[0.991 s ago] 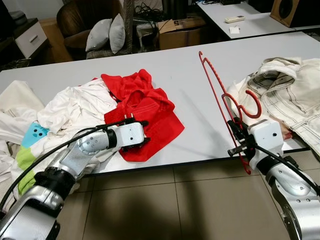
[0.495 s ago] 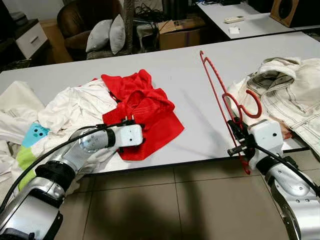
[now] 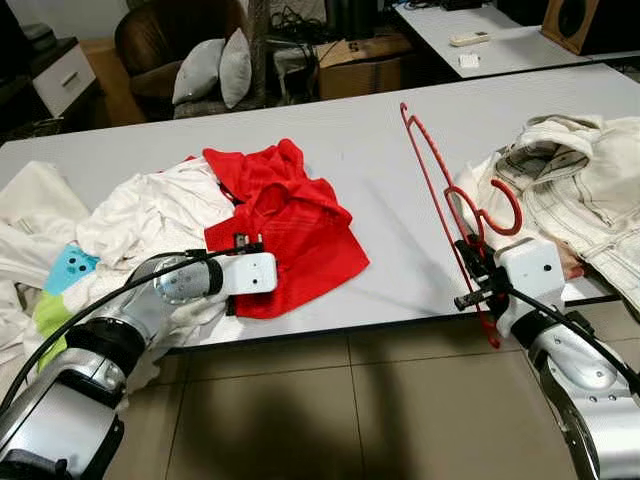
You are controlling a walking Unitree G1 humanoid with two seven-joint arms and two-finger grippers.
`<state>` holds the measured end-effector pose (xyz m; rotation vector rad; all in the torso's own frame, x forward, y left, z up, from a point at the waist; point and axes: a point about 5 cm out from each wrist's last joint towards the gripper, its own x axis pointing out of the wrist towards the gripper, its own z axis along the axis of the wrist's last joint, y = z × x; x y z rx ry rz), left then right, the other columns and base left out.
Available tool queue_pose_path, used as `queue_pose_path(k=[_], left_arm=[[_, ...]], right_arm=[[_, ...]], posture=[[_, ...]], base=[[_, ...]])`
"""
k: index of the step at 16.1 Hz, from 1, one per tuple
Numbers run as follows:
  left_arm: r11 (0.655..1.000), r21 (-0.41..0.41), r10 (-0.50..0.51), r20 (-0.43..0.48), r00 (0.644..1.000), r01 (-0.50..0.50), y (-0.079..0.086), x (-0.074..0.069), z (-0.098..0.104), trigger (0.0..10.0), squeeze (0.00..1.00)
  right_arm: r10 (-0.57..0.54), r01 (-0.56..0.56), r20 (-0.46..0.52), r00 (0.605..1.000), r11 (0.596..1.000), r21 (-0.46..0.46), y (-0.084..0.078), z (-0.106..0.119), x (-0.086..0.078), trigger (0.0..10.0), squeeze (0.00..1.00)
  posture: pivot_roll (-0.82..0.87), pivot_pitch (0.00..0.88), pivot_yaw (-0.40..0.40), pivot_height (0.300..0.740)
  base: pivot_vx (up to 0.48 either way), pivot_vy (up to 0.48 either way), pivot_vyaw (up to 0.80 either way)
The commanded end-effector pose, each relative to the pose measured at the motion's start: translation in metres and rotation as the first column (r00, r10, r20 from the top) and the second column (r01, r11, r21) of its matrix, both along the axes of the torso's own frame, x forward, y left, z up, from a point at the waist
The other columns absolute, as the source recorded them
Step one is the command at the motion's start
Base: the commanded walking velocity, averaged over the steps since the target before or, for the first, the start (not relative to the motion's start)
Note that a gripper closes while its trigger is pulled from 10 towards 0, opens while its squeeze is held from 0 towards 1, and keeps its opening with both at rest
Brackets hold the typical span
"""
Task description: Hang hanger
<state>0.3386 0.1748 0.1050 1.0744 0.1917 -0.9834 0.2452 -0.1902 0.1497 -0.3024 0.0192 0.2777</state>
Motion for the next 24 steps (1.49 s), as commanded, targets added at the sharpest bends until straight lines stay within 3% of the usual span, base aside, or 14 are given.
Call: queue_pose_path(k=[1,3,7,10,12,15,16,17,18,19,20,21,24], left_arm=[[0.998,0.017,0.055,0.011,0.998,-0.055,0.010,0.005,0.005,0.0,0.00],[0.995,-0.013,0.100,0.010,0.995,-0.100,0.011,0.008,0.005,0.0,0.00],[0.958,-0.238,0.144,-0.075,0.987,-0.158,0.002,0.005,0.004,0.0,0.00],[0.850,-0.522,0.081,-0.017,0.997,-0.078,-0.014,0.007,0.034,0.0,0.00],[0.785,-0.619,0.019,0.027,0.999,0.001,-0.016,0.005,0.061,0.0,0.00],[0.742,-0.671,-0.001,0.020,1.000,0.014,-0.012,0.001,0.080,0.0,0.00],[0.690,-0.724,0.016,0.002,1.000,-0.009,-0.011,-0.002,0.089,0.0,0.00],[0.660,-0.750,0.035,-0.023,0.999,-0.040,-0.011,-0.003,0.092,0.0,0.00],[0.611,-0.784,0.087,-0.070,0.994,-0.109,-0.009,-0.005,0.089,3.2,0.00],[0.600,-0.782,0.136,-0.111,0.985,-0.171,-0.009,-0.006,0.079,10.0,0.00],[0.584,-0.772,0.195,-0.167,0.967,-0.251,-0.009,-0.010,0.065,10.0,0.00],[0.537,-0.786,0.258,-0.193,0.947,-0.307,-0.010,-0.014,0.058,10.0,0.00],[0.483,-0.809,0.278,-0.222,0.935,-0.336,-0.018,-0.021,0.060,10.0,0.00]], right_arm=[[0.016,-0.016,0.026,1.000,1.000,0.003,0.003,0.005,0.003,10.0,0.00],[0.014,-0.014,0.031,0.999,1.000,0.002,0.003,0.005,0.004,10.0,0.00],[0.004,-0.004,0.035,0.999,1.000,-0.002,0.000,0.006,0.003,10.0,0.00],[-0.007,0.008,0.044,0.999,1.000,-0.005,-0.002,0.008,0.003,10.0,0.00],[-0.013,0.014,0.050,0.999,1.000,-0.008,-0.003,0.009,0.002,10.0,0.00],[-0.026,0.025,0.060,0.998,1.000,0.005,-0.004,0.011,0.000,10.0,0.00],[-0.043,0.041,0.073,0.996,0.999,0.026,-0.004,0.013,0.000,10.0,0.00],[-0.058,0.055,0.084,0.995,0.998,0.034,-0.004,0.014,0.001,10.0,0.00],[-0.083,0.078,0.100,0.991,0.995,0.055,-0.003,0.016,0.001,10.0,0.00],[-0.111,0.104,0.101,0.989,0.991,0.080,-0.001,0.016,0.002,10.0,0.00],[-0.150,0.138,0.094,0.984,0.982,0.126,0.001,0.016,0.004,10.0,0.00],[-0.182,0.168,0.078,0.980,0.971,0.168,0.003,0.015,0.004,10.0,0.00],[-0.166,0.153,0.075,0.983,0.976,0.153,0.008,0.014,0.007,10.0,0.00]], posture=[[-0.10,0.000,0.154,0.740],[-0.11,0.000,0.158,0.740],[-0.12,0.000,0.165,0.740],[-0.14,0.000,0.170,0.740],[-0.14,0.000,0.173,0.740],[-0.14,0.000,0.172,0.740],[-0.14,0.000,0.171,0.740],[-0.14,0.000,0.168,0.740],[-0.14,0.000,0.164,0.740],[-0.14,0.000,0.157,0.740],[-0.13,0.000,0.144,0.740],[-0.12,0.000,0.119,0.740],[-0.12,0.000,0.097,0.740]], base=[[0.000,0.000,0.00],[0.000,0.000,0.00],[0.000,0.000,0.00],[0.000,0.000,0.00],[0.000,0.000,0.00],[0.000,0.000,0.00],[0.000,0.000,0.00],[0.000,0.000,0.00],[0.000,0.000,0.00],[0.000,0.000,0.00],[0.000,0.000,0.00],[0.000,0.000,0.00],[0.000,0.000,0.00]])
